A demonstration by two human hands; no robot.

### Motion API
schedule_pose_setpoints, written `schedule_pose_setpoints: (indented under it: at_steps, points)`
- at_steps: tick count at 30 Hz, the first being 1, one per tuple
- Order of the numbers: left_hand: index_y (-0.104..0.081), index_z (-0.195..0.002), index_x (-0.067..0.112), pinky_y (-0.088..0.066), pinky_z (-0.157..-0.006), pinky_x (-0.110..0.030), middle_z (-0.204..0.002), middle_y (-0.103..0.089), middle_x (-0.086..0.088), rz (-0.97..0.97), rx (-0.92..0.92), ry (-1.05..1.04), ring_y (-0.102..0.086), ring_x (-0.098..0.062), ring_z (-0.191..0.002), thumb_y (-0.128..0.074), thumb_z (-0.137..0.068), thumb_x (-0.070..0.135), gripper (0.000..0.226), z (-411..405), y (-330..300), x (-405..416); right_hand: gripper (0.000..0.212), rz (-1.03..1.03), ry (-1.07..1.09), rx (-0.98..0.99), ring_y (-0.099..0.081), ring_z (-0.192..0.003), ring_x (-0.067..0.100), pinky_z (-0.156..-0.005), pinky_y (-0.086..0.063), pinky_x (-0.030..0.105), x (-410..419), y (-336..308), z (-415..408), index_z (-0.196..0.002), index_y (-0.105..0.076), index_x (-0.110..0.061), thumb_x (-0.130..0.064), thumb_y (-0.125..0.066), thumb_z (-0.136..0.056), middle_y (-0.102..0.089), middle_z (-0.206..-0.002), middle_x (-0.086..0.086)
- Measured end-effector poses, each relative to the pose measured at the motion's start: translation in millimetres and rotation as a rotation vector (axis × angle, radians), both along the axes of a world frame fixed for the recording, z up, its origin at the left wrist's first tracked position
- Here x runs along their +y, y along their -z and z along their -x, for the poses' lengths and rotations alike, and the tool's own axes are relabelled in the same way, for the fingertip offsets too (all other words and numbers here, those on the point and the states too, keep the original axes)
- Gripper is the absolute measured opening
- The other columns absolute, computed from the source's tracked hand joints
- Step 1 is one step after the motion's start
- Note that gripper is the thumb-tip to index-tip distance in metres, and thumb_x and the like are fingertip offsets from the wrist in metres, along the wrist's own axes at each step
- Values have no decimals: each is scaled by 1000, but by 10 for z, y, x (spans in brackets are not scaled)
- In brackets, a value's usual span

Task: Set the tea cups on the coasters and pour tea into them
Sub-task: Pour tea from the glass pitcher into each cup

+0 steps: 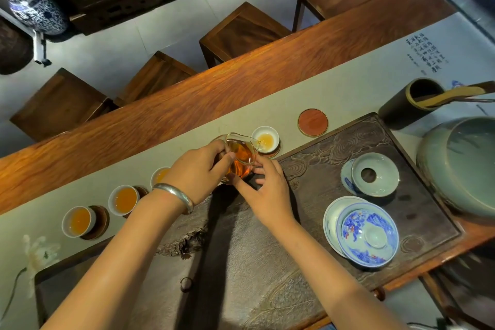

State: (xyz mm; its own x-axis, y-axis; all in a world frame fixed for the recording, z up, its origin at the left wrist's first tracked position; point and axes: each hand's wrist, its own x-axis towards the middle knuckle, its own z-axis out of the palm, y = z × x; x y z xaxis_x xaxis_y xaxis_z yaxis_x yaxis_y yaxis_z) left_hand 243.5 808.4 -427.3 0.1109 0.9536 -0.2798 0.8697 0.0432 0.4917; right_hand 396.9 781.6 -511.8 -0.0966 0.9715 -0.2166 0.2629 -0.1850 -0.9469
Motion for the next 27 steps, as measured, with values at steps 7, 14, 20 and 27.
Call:
schedule_pose_setpoints:
  at_steps: [7, 14, 20, 27]
  points:
    - [-47, -77, 30, -30, -46, -26, -58, -53, 8, 10, -9, 16, -49, -8, -52, -37, -92, 45, 23, -12, -23, 7, 74, 5, 14, -1, -54, -107, -4, -80, -46, 8, -4, -8, 2, -131, -50, -32, -68, -67, -67, -43, -111, -29]
    - [-40, -69, 35, -28, -45, -26, -55, -51, 8, 14, -8, 15, -47, -7, -49, -39, -93, 43, 25, -35, -52, 16, 70, 10, 18, -2, -53, -107, -7, -78, -45, 8, -8, -26, 0, -127, -47, -40, -70, -65, -67, -42, -110, -33]
    - [-42, -73, 34, -30, -46, -27, -57, -51, 9, 27, -11, 23, -49, -8, -51, -39, -93, 43, 22, -51, -71, 9, 61, 19, 25, -4, -53, -107, -6, -81, -46, 12, -12, -24, -10, -119, -45, -48, -70, -66, -66, -44, -110, -32]
    - [-50, -82, 24, -34, -47, -27, -61, -56, 6, 17, 6, 28, -52, -10, -54, -39, -94, 43, 25, -54, -53, 5, 76, 32, 16, 0, -53, -108, -5, -81, -45, 11, -19, -9, -22, -129, -50, -35, -72, -65, -65, -43, -110, -32]
